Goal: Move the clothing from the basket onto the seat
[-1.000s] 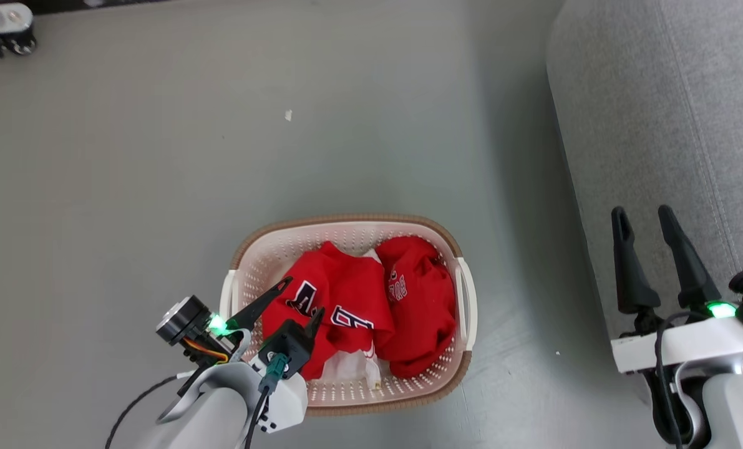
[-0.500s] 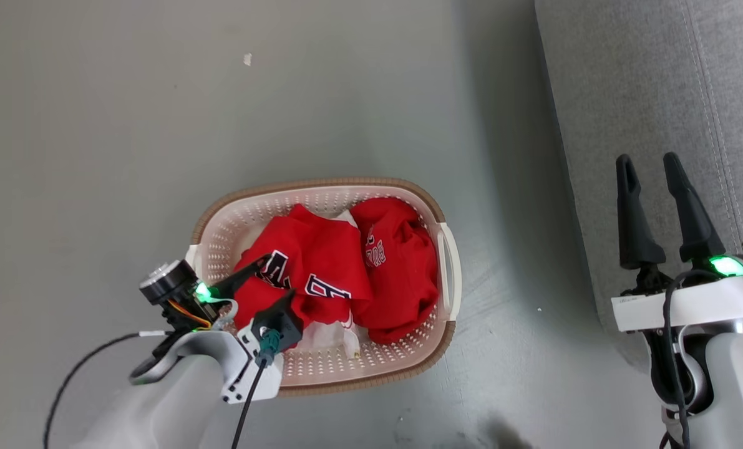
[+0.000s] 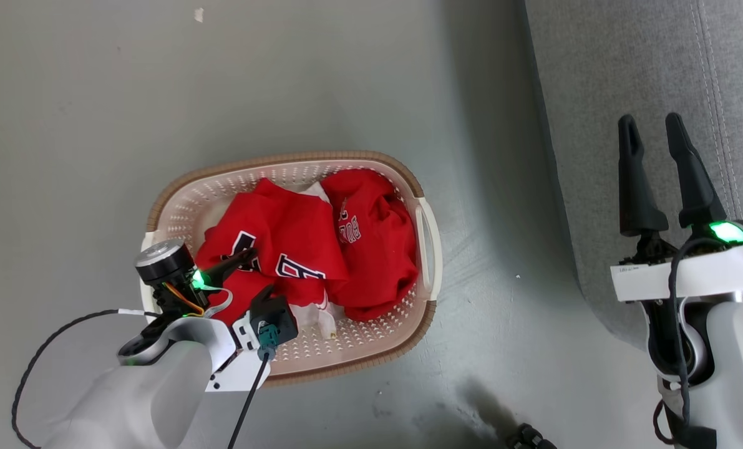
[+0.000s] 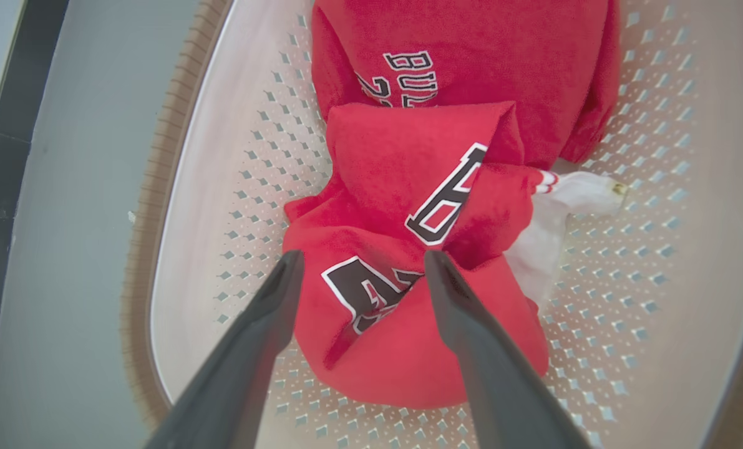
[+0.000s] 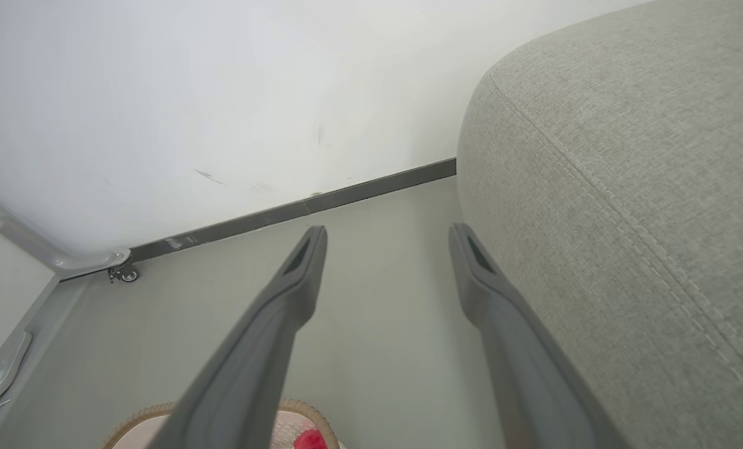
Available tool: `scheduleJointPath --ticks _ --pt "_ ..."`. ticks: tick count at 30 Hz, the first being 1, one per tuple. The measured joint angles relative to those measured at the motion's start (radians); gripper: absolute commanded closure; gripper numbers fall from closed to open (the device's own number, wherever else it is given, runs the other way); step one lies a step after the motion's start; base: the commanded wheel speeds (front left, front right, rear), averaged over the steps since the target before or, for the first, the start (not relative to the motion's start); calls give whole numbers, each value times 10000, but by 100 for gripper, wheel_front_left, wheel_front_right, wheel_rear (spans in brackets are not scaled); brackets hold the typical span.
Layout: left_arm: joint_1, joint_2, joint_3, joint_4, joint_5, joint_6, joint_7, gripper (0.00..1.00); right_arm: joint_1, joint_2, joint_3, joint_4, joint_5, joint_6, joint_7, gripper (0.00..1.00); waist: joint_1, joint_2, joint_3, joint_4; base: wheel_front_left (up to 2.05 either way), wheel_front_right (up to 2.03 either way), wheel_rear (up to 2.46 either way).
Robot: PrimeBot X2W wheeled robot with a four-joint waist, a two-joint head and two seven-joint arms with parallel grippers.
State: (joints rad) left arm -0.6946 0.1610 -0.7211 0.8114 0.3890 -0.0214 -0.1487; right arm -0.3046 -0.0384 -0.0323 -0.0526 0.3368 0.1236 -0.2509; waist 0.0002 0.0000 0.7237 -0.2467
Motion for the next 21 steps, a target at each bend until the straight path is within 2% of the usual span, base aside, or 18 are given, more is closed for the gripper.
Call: scheduleJointPath --ticks 9,21 --pt "-458 15 -456 531 556 -163 374 0 -360 0 132 36 240 0 0 0 0 0 451 -291 0 0 0" --pt "-833 -105 -757 1333 984 -355 1478 0 -560 0 382 148 456 0 0 0 0 0 783 -546 0 0 0"
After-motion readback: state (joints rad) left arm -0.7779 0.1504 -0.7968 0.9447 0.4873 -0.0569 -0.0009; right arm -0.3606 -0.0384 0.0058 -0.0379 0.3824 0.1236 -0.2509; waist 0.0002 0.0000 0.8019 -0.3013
